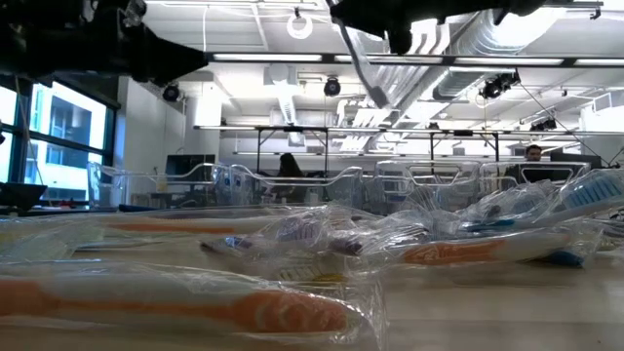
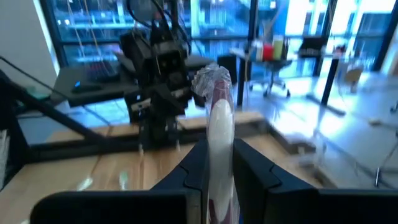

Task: Pick & Place Toothbrushes
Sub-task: Put the violet toothbrush into the left transparent bin

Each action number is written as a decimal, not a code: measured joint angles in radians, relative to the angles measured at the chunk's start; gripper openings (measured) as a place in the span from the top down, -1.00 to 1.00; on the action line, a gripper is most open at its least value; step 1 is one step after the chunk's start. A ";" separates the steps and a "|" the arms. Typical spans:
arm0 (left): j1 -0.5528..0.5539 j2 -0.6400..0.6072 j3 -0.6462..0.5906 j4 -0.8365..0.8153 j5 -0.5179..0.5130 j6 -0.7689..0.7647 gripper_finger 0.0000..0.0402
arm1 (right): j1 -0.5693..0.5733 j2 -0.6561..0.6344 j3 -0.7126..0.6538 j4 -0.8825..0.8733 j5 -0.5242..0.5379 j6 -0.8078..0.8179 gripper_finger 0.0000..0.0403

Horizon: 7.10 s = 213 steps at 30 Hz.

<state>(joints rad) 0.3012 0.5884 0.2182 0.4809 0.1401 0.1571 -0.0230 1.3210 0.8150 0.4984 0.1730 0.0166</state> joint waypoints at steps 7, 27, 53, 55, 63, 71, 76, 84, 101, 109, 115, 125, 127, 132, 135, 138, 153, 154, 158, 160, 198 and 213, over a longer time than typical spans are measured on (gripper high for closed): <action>0.000 0.170 0.047 0.128 -0.001 -0.110 0.29 | 0.000 0.062 0.000 0.145 -0.045 -0.040 0.79; -0.094 0.682 0.217 0.520 0.120 -0.016 0.29 | 0.001 0.110 0.000 0.240 -0.042 -0.040 0.79; -0.138 0.922 0.507 0.418 0.060 -0.005 0.29 | 0.001 0.110 0.000 0.209 -0.047 -0.047 0.79; -0.138 0.922 0.517 0.399 0.065 -0.005 0.29 | 0.001 0.110 0.000 0.209 -0.047 -0.048 0.79; -0.138 0.921 0.523 0.377 0.078 -0.006 0.29 | 0.001 0.110 0.000 0.209 -0.046 -0.048 0.79; -0.138 0.921 0.523 0.378 0.078 -0.007 0.29 | 0.001 0.110 0.000 0.213 -0.045 -0.055 0.79; -0.138 0.921 0.523 0.382 0.078 -0.007 0.29 | 0.001 0.110 0.000 0.215 -0.041 -0.074 0.79; -0.138 0.921 0.523 0.384 0.078 -0.007 0.33 | 0.001 0.110 0.000 0.216 -0.041 -0.074 0.79; -0.138 0.921 0.522 0.384 0.078 0.015 0.81 | 0.001 0.110 0.000 0.216 -0.044 -0.081 0.79; -0.138 0.921 0.522 0.384 0.078 0.019 0.86 | 0.001 0.110 0.000 0.216 -0.044 -0.093 0.77; -0.138 0.921 0.522 0.384 0.078 0.038 0.87 | 0.001 0.110 0.000 0.216 -0.046 -0.095 0.76; -0.138 0.921 0.522 0.383 0.076 0.053 0.89 | 0.004 0.107 0.000 0.216 -0.040 -0.085 0.21; -0.138 0.921 0.522 0.384 0.083 0.053 0.90 | 0.004 0.101 0.000 0.216 -0.040 -0.085 0.08; -0.138 0.921 0.522 0.382 0.091 0.060 0.99 | 0.022 0.051 0.000 0.167 -0.037 -0.089 -0.14; -0.138 0.921 0.522 0.383 0.099 0.067 1.00 | 0.035 0.003 0.000 0.101 -0.027 -0.091 -0.18; -0.137 0.921 0.522 0.383 0.099 0.071 0.99 | 0.040 -0.037 0.000 0.051 -0.008 -0.092 -0.19; -0.137 0.921 0.522 0.391 0.101 0.075 1.00 | 0.039 -0.129 -0.001 -0.131 -0.007 -0.090 -0.19; -0.137 0.920 0.522 0.391 0.103 0.075 1.00 | 0.039 -0.141 -0.001 -0.156 -0.007 -0.089 -0.19; -0.137 0.918 0.522 0.390 0.105 0.093 1.00 | 0.039 -0.182 -0.001 -0.241 -0.008 -0.059 -0.19; -0.127 0.918 0.522 0.390 0.108 0.101 1.00 | 0.039 -0.189 -0.001 -0.284 -0.007 -0.026 -0.19; 0.098 0.595 0.521 -0.169 0.109 0.256 1.00 | 0.034 -0.218 -0.001 -0.644 0.080 0.065 0.98; 0.098 0.253 0.521 -0.721 -0.468 0.466 1.00 | 0.034 -0.233 -0.001 -0.681 0.108 0.096 0.99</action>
<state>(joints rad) 0.3996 0.8410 0.7391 -0.2404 -0.3283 0.6228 0.0113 1.0882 0.8143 -0.1824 0.2807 0.1127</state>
